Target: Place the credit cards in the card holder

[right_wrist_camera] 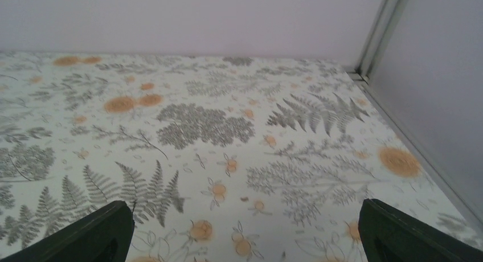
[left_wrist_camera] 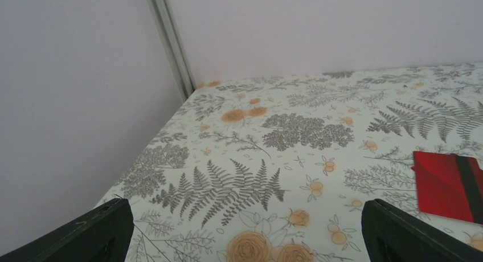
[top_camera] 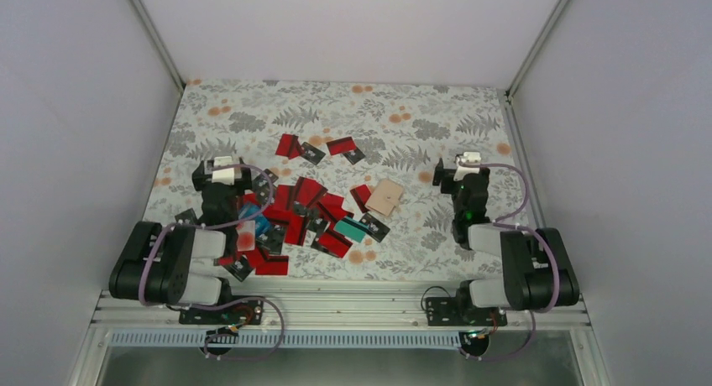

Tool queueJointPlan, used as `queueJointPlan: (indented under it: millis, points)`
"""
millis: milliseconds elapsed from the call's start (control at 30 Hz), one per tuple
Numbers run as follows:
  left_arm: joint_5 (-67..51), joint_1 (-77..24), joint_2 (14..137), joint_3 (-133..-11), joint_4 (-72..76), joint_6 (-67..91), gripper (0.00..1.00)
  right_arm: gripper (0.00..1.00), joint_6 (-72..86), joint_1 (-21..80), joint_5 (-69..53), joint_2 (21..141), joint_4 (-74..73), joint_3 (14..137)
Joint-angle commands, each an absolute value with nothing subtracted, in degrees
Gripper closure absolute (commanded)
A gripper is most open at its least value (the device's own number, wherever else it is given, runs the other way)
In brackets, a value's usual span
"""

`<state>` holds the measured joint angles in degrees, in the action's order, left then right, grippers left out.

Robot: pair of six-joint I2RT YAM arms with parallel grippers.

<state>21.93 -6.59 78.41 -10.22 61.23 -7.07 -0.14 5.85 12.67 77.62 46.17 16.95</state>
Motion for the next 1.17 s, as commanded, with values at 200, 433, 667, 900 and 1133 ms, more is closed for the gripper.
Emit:
queueJointPlan:
  millis: [200,433,667,900,1133]
  points:
    - [6.3,0.5,89.0,-12.7,73.8,-4.2,0.00,0.00,-0.4,-2.2,-9.5,87.2,63.8,17.8]
    - [6.5,0.0,88.8,-13.5,71.8,-4.7,0.00,0.00,-0.3,-2.2,-9.7,87.1,63.3,18.1]
    - [6.5,0.0,88.8,-13.5,71.9,-4.7,0.00,0.00,-0.3,-2.3,-9.7,87.1,63.3,18.1]
    - [6.6,0.0,88.8,-13.4,72.0,-4.7,0.00,0.00,-0.2,-2.3,-9.9,87.3,63.3,18.2]
    - [6.6,0.0,88.8,-13.4,72.0,-4.7,0.00,0.00,-0.2,-2.3,-9.8,87.2,63.1,18.2]
